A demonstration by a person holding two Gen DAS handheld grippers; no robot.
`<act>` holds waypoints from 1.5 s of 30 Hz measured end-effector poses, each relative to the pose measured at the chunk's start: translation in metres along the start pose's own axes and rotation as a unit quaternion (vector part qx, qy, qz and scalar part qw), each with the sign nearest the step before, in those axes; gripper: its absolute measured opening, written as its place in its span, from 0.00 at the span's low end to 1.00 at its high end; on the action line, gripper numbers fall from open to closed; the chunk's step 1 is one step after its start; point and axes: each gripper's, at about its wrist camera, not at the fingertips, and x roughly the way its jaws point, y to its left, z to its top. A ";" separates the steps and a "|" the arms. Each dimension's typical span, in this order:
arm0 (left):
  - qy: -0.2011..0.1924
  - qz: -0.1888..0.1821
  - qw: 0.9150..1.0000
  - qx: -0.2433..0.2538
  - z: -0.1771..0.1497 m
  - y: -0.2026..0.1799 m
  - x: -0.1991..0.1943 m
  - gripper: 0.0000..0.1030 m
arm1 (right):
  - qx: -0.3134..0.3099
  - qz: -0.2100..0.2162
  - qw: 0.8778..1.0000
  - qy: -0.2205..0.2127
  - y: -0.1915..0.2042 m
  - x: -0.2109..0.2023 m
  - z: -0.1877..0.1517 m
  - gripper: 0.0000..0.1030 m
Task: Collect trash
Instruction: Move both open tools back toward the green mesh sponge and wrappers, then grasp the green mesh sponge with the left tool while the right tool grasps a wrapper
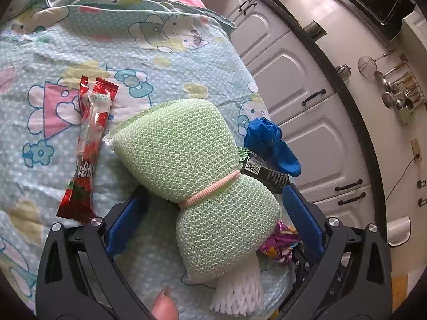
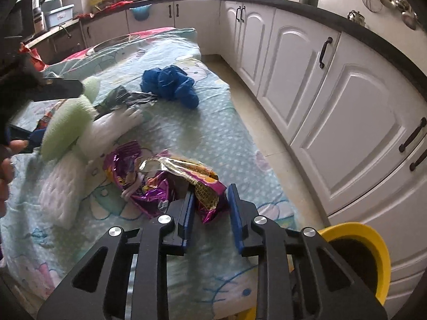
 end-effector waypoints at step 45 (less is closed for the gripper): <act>-0.091 -0.053 0.975 0.195 -0.049 -0.058 -0.093 0.49 | 0.156 0.026 0.981 -0.116 -0.026 -0.125 -0.053 0.16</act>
